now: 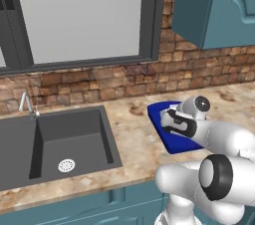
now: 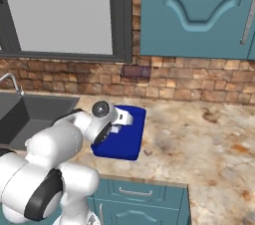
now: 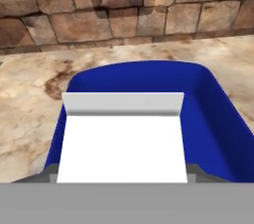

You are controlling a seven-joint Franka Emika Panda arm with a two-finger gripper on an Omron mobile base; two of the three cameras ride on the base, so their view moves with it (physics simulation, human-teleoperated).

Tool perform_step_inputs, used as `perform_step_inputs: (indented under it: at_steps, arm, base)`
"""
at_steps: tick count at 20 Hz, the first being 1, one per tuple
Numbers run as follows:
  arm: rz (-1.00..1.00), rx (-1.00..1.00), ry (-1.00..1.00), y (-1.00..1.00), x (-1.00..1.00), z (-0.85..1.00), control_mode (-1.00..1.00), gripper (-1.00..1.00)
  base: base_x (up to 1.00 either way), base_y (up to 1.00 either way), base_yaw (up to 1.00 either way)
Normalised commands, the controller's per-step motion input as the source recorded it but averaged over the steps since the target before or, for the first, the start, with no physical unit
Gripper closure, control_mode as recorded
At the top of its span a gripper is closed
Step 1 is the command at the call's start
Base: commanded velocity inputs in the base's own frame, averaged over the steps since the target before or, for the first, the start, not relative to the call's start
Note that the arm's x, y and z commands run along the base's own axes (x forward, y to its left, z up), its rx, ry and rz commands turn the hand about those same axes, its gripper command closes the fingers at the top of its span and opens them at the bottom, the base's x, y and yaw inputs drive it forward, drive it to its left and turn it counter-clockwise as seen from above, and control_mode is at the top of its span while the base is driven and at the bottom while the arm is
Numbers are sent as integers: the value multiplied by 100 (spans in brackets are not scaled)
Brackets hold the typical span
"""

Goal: Take out the milk from the fridge and place it on the tray on the counter. Then take the sugar cube near the tray and place it in the tray.

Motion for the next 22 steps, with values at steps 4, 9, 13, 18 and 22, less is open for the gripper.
perform_step_inputs:
  at_steps: [4,9,13,18,22]
  arm:
    - [2,0,0,0,-1,-29,-100,100]
    - [2,0,0,0,0,-32,-100,100]
    - [2,0,0,0,0,-32,-100,100]
    - [2,0,0,0,0,-33,-100,100]
    - [2,0,0,0,0,-34,-100,100]
  base:
    - [0,0,0]
    - [0,0,0]
    - [0,0,0]
    - [0,0,0]
    - [0,0,0]
